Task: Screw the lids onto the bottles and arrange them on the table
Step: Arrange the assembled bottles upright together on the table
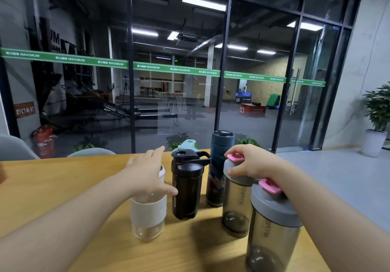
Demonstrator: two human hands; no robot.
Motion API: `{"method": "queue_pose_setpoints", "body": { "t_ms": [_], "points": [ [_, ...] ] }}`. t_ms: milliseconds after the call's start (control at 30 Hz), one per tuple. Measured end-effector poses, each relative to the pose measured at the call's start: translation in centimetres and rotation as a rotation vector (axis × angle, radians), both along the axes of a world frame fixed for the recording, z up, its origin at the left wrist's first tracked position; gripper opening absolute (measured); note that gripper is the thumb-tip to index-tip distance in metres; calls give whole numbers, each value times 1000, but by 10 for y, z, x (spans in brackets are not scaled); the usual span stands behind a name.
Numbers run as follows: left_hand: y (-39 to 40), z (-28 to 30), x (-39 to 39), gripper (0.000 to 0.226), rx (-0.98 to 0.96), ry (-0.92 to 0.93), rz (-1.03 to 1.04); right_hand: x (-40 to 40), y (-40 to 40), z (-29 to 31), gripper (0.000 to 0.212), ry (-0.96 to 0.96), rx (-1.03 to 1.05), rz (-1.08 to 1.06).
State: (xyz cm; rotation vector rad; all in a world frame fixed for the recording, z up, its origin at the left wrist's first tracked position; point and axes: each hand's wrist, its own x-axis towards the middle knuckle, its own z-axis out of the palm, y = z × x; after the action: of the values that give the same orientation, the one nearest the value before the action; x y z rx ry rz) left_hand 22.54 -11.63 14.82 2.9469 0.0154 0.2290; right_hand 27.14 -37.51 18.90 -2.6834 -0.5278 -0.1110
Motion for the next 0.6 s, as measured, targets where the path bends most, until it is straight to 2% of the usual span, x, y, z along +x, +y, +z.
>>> {"method": "queue_pose_setpoints", "body": {
  "t_ms": [267, 367, 500, 600],
  "points": [
    [11, -5, -16, 106, -173, -10, 3, 1, 1, -1, 49, 23, 11, -10],
    [16, -3, -21, 86, -210, -22, -23, 1, 1, -1, 48, 21, 31, -18],
    [21, 3, -27, 43, -199, -23, -109, 1, 1, -1, 46, 16, 34, -20],
    [21, 7, -33, 36, -182, -31, -149, 0, 1, 0, 45, 13, 36, -21]
  ]
}}
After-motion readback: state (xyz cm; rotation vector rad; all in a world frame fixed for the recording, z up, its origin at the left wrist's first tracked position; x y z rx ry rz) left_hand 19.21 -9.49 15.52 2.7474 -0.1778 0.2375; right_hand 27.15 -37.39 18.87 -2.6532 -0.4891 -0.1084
